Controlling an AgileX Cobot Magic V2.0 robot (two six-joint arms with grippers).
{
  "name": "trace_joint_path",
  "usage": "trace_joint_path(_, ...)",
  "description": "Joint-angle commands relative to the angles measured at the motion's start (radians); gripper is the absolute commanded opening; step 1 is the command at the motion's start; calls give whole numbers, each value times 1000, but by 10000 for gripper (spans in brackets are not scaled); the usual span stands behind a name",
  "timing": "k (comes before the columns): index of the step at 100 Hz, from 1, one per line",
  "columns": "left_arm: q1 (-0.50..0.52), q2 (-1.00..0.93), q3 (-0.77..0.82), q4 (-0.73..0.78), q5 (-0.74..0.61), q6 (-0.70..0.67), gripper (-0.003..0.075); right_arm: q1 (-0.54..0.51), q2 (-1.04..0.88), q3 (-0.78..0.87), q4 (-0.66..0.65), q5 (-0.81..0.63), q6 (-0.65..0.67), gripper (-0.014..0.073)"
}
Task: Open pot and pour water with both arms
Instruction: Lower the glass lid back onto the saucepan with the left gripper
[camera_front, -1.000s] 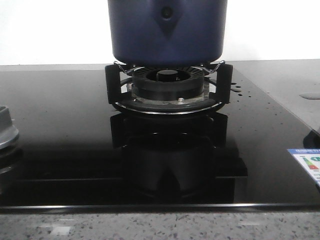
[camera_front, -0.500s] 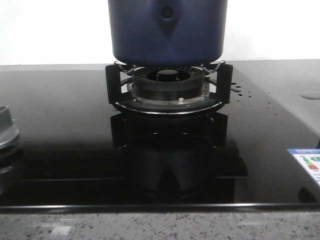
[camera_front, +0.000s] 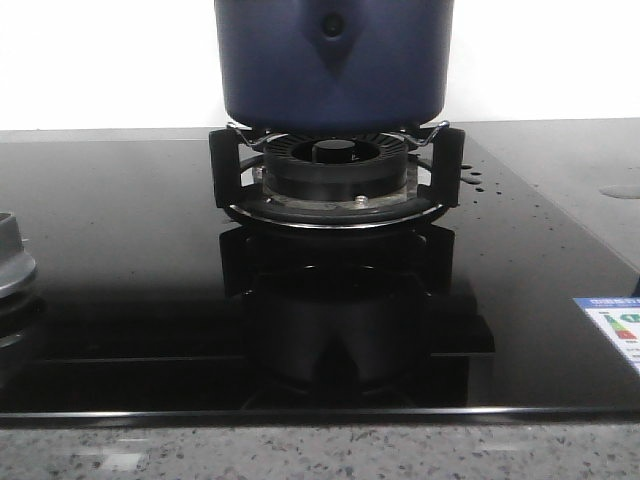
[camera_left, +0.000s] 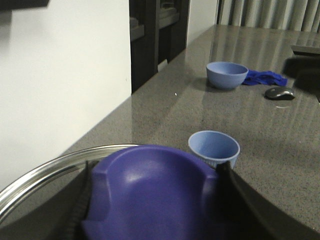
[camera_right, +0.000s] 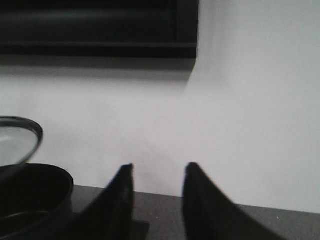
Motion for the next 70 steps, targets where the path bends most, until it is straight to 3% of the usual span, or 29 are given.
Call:
trace_joint_path(1,-9,-15,-35,-104,-4,11,242,12,-38,-26,15,-21,10,-68)
trace_joint_path(64,-9,99,-35,-130,-20,11,244,14,-88,-26,-41,-18,10,-64)
trace_joint_path(70,-9,99,-35,-127,-20,17,278,14,-88,-26,-41,-18,12,-64)
